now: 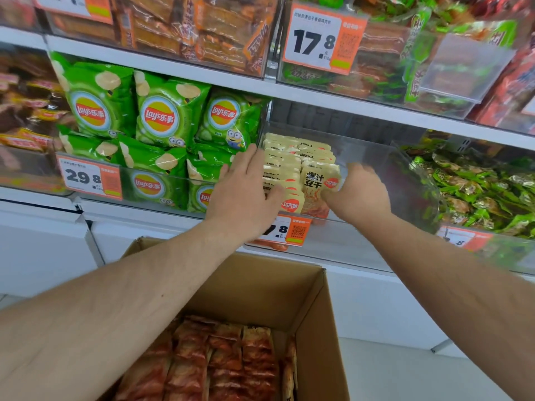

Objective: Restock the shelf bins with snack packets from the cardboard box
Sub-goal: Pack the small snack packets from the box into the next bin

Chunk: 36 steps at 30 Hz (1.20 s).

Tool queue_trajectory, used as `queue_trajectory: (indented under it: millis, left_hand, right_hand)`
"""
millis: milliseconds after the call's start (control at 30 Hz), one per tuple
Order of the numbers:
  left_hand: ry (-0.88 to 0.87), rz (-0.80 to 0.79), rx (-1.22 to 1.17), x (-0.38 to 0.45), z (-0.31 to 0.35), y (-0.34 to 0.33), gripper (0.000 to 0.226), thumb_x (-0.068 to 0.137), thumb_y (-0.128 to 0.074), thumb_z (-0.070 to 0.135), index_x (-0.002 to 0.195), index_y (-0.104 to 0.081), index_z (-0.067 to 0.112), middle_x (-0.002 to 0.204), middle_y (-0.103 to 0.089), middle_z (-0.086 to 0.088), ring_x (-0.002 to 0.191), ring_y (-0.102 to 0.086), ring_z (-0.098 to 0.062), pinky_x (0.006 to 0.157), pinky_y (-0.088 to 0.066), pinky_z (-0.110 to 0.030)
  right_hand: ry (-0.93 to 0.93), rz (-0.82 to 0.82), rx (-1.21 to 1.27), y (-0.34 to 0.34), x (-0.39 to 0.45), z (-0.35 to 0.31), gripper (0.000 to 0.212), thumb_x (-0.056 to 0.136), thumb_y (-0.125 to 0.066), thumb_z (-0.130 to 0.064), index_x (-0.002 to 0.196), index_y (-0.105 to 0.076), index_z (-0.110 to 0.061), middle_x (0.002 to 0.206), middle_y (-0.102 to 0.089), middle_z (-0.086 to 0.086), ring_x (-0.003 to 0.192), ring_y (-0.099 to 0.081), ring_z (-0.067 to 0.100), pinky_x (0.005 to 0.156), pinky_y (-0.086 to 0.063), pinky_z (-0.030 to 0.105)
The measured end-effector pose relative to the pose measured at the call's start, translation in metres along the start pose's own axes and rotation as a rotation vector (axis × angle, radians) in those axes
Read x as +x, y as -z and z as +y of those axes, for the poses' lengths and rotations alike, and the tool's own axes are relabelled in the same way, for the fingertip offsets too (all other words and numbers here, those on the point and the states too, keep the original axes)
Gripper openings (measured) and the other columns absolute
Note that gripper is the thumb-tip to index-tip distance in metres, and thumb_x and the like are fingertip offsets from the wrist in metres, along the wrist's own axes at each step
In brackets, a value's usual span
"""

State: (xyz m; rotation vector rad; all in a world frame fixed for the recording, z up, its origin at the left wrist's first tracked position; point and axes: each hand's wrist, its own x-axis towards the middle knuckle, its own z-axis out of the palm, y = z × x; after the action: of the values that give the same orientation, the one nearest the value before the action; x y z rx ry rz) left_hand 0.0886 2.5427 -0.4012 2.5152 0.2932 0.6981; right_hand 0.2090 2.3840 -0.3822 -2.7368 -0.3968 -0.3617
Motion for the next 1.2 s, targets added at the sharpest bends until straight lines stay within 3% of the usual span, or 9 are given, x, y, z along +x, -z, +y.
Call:
queue_trajectory:
  millis: [67, 133, 267, 467, 600, 733, 900, 1067, 1200]
  left_hand:
    - [-0.043, 0.043, -0.03, -0.021, -0.006, 0.012, 0.059, 0.095, -0.055, 0.032, 0.148, -0.036, 0.016, 0.151, -0.034, 0.0, 0.135, -0.038, -0.018, 0.11, -0.035, -0.038]
    - [-0.029, -0.034, -0.041, -0.047, -0.019, 0.018, 0.048, 0.09, -0.06, 0.028, 0.136, -0.047, 0.021, 0.127, -0.049, 0.006, 0.113, -0.05, -0.015, 0.09, -0.043, -0.033]
    - [0.142, -0.396, -0.031, -0.088, -0.058, 0.015, 0.042, 0.087, -0.061, 0.029, 0.127, -0.049, 0.026, 0.106, -0.057, 0.012, 0.094, -0.056, -0.011, 0.08, -0.046, -0.031]
    - [0.333, -0.729, 0.022, -0.117, -0.118, 0.007, 0.042, 0.092, -0.059, 0.029, 0.132, -0.046, 0.025, 0.109, -0.06, 0.013, 0.094, -0.058, -0.006, 0.081, -0.045, -0.022]
    - [0.459, -0.772, -0.023, -0.122, -0.145, -0.004, 0.037, 0.092, -0.058, 0.025, 0.128, -0.049, 0.023, 0.102, -0.064, 0.013, 0.087, -0.06, -0.004, 0.071, -0.045, -0.021]
    - [0.527, -0.811, -0.041, -0.125, -0.162, -0.018, 0.034, 0.092, -0.057, 0.024, 0.125, -0.051, 0.022, 0.099, -0.068, 0.011, 0.083, -0.061, -0.003, 0.07, -0.047, -0.021]
    - [0.632, -0.82, -0.075, -0.126, -0.178, -0.026, 0.027, 0.091, -0.06, 0.024, 0.117, -0.054, 0.024, 0.097, -0.069, 0.009, 0.08, -0.062, -0.005, 0.063, -0.043, -0.02]
    - [0.997, -0.731, -0.354, -0.135, -0.183, -0.026, 0.008, 0.092, -0.059, 0.021, 0.1, -0.06, 0.021, 0.097, -0.063, 0.001, 0.091, -0.06, -0.016, 0.074, -0.046, -0.028]
    - [1.365, -0.722, -0.676, -0.151, -0.184, -0.026, 0.055, 0.102, -0.045, 0.042, 0.147, -0.038, 0.011, 0.134, -0.057, -0.011, 0.113, -0.058, -0.028, 0.09, -0.052, -0.042]
  right_hand:
    - [0.297, 0.314, 0.036, -0.007, -0.031, -0.015, 0.036, 0.082, -0.065, -0.026, 0.114, -0.061, -0.012, 0.117, -0.057, 0.01, 0.095, -0.062, 0.033, 0.068, -0.047, 0.036]
    - [0.581, 0.479, 0.15, -0.019, -0.067, -0.033, 0.022, 0.076, -0.062, -0.024, 0.093, -0.066, -0.01, 0.095, -0.062, 0.01, 0.077, -0.064, 0.034, 0.056, -0.05, 0.037]
    - [0.814, 0.191, 0.268, -0.074, -0.118, -0.054, 0.021, 0.073, -0.051, -0.029, 0.071, -0.064, -0.013, 0.072, -0.059, 0.004, 0.063, -0.061, 0.029, 0.051, -0.049, 0.032]
    - [0.414, -0.651, -0.075, -0.185, -0.127, -0.033, 0.012, 0.087, -0.059, -0.035, 0.093, -0.063, -0.026, 0.102, -0.066, 0.0, 0.096, -0.062, 0.024, 0.079, -0.053, 0.035]
    - [0.214, -0.85, -0.156, -0.253, -0.141, -0.007, 0.022, 0.088, -0.058, -0.031, 0.106, -0.068, -0.023, 0.107, -0.068, 0.002, 0.099, -0.064, 0.025, 0.082, -0.055, 0.035]
    - [0.139, -0.867, -0.18, -0.308, -0.159, 0.01, 0.02, 0.089, -0.055, -0.029, 0.102, -0.069, -0.022, 0.104, -0.07, 0.004, 0.097, -0.065, 0.028, 0.074, -0.053, 0.033]
    - [0.192, -0.789, -0.232, -0.347, -0.169, 0.011, 0.023, 0.091, -0.054, -0.021, 0.105, -0.072, -0.023, 0.11, -0.069, 0.004, 0.103, -0.065, 0.028, 0.087, -0.053, 0.036]
    - [0.121, -0.61, 0.002, -0.324, -0.171, 0.002, 0.009, 0.092, -0.052, -0.022, 0.092, -0.06, -0.018, 0.101, -0.065, 0.005, 0.097, -0.062, 0.03, 0.077, -0.05, 0.033]
    - [0.15, -0.503, 0.311, -0.266, -0.19, -0.02, 0.006, 0.094, -0.055, -0.021, 0.089, -0.055, -0.018, 0.086, -0.061, -0.002, 0.087, -0.061, 0.024, 0.074, -0.048, 0.033]
